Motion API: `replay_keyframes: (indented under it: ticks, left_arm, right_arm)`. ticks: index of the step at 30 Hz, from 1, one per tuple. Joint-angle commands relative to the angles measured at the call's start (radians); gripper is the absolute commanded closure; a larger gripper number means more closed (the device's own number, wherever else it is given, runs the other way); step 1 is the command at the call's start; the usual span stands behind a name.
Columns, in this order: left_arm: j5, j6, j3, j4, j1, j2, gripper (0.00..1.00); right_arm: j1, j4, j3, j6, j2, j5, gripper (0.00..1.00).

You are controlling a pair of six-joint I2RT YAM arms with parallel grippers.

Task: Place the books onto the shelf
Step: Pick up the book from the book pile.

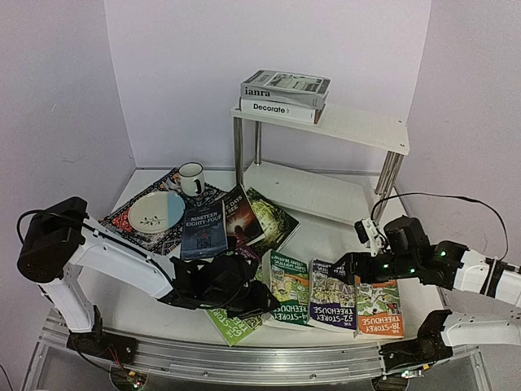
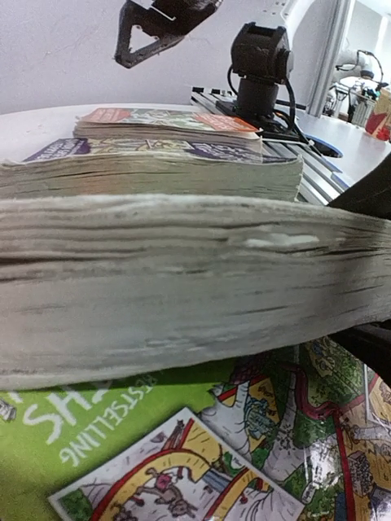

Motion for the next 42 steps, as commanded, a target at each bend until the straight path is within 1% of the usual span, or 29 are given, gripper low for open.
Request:
replay_keyframes:
  ticks: [1, 3, 6, 7, 11, 14, 16, 19, 22, 26, 27, 32, 33, 36, 39, 42]
  left_arm:
    - [-0.017, 0.042, -0.005, -0.006, 0.029, -0.083, 0.77]
    - [-0.006, 0.057, -0.013, -0.005, 0.053, -0.113, 0.88]
    - [0.004, 0.071, -0.041, -0.006, 0.101, -0.163, 0.98]
    - [0.01, 0.077, -0.049, -0.006, 0.121, -0.18, 0.99]
    - [0.057, 0.138, -0.041, -0.016, 0.172, -0.239, 1.0]
    - [0.121, 0.199, -0.017, -0.029, 0.212, -0.297, 1.0]
    - [0.169, 0.248, -0.01, -0.033, 0.241, -0.339, 1.0]
    - [0.254, 0.31, -0.003, -0.052, 0.294, -0.402, 1.0]
    - [0.321, 0.342, 0.013, -0.081, 0.325, -0.436, 1.0]
    - [0.424, 0.376, 0.047, -0.084, 0.332, -0.441, 0.99]
    - [0.449, 0.381, 0.057, -0.083, 0.333, -0.439, 0.98]
    - [0.579, 0.376, 0.106, -0.083, 0.349, -0.417, 0.92]
    - [0.591, 0.379, 0.111, -0.084, 0.35, -0.416, 0.92]
    - [0.599, 0.381, 0.113, -0.085, 0.371, -0.423, 0.92]
    - [0.639, 0.36, 0.109, -0.085, 0.402, -0.426, 0.94]
    - [0.709, 0.338, 0.13, -0.081, 0.416, -0.405, 0.97]
  right_arm:
    - [-0.002, 0.059, -0.002, -0.05, 0.021, -0.138, 0.02]
    - [-0.002, 0.087, 0.005, -0.063, 0.041, -0.193, 0.02]
    - [-0.002, 0.093, 0.033, -0.097, 0.068, -0.217, 0.02]
    - [-0.002, 0.092, 0.043, -0.108, 0.075, -0.218, 0.02]
    - [-0.002, 0.088, 0.094, -0.16, 0.099, -0.255, 0.02]
    - [-0.002, 0.072, 0.145, -0.209, 0.112, -0.267, 0.02]
    - [-0.002, 0.043, 0.189, -0.242, 0.115, -0.219, 0.02]
    - [-0.002, 0.015, 0.246, -0.258, 0.097, -0.074, 0.02]
    - [-0.002, 0.047, 0.268, -0.322, 0.057, -0.014, 0.02]
    - [-0.002, 0.101, 0.258, -0.423, 0.012, 0.05, 0.02]
    - [-0.002, 0.124, 0.253, -0.463, 0.006, 0.045, 0.02]
    - [-0.002, 0.227, 0.213, -0.785, -0.009, -0.163, 0.02]
    - [-0.002, 0.285, 0.177, -0.861, -0.022, -0.191, 0.02]
    - [0.0, 0.415, 0.086, -1.037, -0.061, -0.218, 0.02]
    - [0.002, 0.454, 0.04, -1.237, -0.069, -0.229, 0.02]
    - [0.007, 0.504, 0.028, -1.333, -0.062, -0.226, 0.02]
